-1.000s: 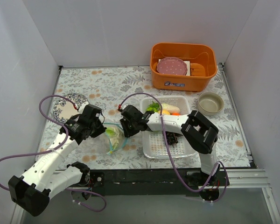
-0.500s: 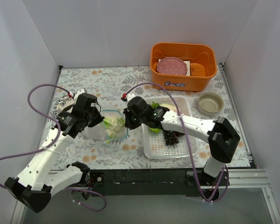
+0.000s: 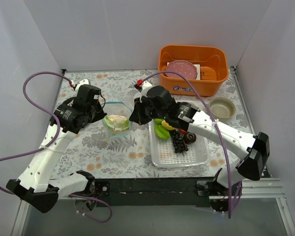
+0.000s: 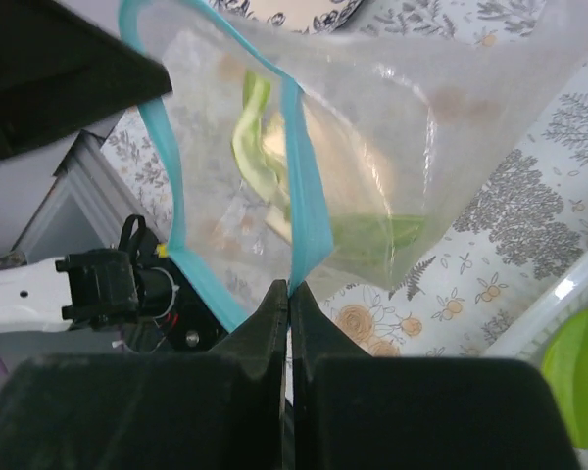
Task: Place the food in the zip-top bag and seal the zipper
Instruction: Adjust the zipper food storage bag at the center of the board.
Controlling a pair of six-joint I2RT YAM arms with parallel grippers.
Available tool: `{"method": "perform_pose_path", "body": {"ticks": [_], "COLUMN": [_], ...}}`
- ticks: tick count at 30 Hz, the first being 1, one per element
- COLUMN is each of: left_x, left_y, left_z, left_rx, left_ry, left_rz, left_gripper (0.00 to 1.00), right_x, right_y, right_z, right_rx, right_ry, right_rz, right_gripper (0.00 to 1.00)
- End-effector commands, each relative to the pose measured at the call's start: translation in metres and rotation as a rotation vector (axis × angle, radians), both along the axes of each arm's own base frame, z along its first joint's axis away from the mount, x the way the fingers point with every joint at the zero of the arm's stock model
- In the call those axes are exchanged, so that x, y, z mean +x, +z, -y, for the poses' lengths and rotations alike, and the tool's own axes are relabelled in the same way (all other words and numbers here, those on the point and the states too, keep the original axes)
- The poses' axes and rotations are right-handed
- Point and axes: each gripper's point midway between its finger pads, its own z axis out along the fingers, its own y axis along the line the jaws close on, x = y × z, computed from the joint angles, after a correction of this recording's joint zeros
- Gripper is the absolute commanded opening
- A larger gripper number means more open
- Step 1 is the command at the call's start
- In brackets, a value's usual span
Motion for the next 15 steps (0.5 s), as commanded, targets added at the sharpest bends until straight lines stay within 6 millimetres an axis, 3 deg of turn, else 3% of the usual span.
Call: {"method": "perform_pose_path", "body": {"ticks": [1,2,4,8,11,13,15], "left_x": [-0.009,-0.01,-0.016,-0.027,-0.026,-0.027,-0.022], "left_y": [-0.003,0.012,0.017,0.049,0.055,0.062,0.08], "left_z": [0.019,0.028,0.041,0.065,0.068,0.064,0.047], "left_rx": [-0.018,-0.054,-0.085,-0.218,-0.27,-0.281,-0.248], "left_ry": [-0.165,-0.209,-0.287,-0.369,-0.335,-0.304,-0.228], "left_rz": [-0.068,-0.046,-0.079,-0.041,-0.026,-0.004,0.073], "left_gripper": [0.0,0.0,0.0,0.0,0.0,0.0,0.0], "right_x": [0.019,0.017,0.017,0.045,0.051,0.058,0.054], "right_y": [0.048,0.059,0.082,0.087,0.085,0.07,0.056], "right_z": [0.001,-0.001,-0.005,0.004,-0.001,-0.003,-0.006], "right_rx": [0.046,0.086,0.185,0.23,0.235,0.198,0.189], "right_ry": [-0.026,-0.004,0.029,0.045,0.083,0.068,0.094], "right_rz": [-0.011,0.006,0.033,-0.072,-0.123,-0.138,-0.177], "right_gripper": [0.01,0.01,0.01,0.01,0.01,0.01,0.01]}}
